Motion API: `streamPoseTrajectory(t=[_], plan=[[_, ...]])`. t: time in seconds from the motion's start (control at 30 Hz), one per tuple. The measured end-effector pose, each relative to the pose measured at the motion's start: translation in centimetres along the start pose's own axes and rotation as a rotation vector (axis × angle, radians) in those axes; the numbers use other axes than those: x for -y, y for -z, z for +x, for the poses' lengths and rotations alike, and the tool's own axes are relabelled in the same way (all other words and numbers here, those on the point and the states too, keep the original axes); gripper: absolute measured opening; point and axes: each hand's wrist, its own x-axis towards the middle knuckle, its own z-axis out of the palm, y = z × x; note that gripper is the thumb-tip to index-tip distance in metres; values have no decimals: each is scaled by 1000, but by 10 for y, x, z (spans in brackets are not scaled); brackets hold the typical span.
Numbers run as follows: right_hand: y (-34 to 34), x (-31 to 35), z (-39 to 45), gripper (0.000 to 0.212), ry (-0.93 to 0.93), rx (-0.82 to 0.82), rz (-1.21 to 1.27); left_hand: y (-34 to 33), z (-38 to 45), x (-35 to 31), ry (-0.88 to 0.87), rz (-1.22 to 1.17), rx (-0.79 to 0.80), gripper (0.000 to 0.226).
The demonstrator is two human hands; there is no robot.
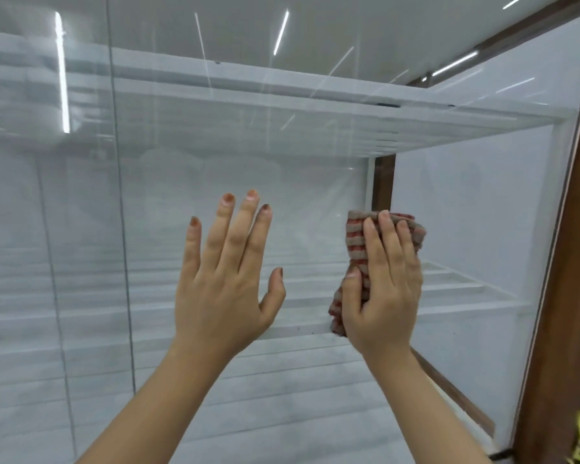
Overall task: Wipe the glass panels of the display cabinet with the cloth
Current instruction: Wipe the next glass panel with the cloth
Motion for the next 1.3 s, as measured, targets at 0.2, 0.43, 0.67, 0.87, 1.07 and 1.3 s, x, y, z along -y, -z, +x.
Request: streamPoseTrajectory(t=[0.2, 0.43, 0.67, 0.87, 1.07, 1.3], plan=[[0, 8, -10, 49, 229, 100, 5, -2, -1, -1, 2, 19, -21, 66], [15, -47, 10, 50, 0, 14, -14, -4, -1, -1, 10, 31, -42, 65], [7, -25, -10, 50, 63, 33, -6, -3, -1, -2, 15, 35, -38, 65], [10, -38, 31, 50, 138, 29, -11, -4, -1, -2, 8, 28, -52, 65], [19, -72, 20, 48, 0, -46, 7, -4, -1, -3, 2, 33, -65, 63], [22, -73, 10, 49, 124, 34, 6, -5, 8, -40, 17, -62, -92, 61]])
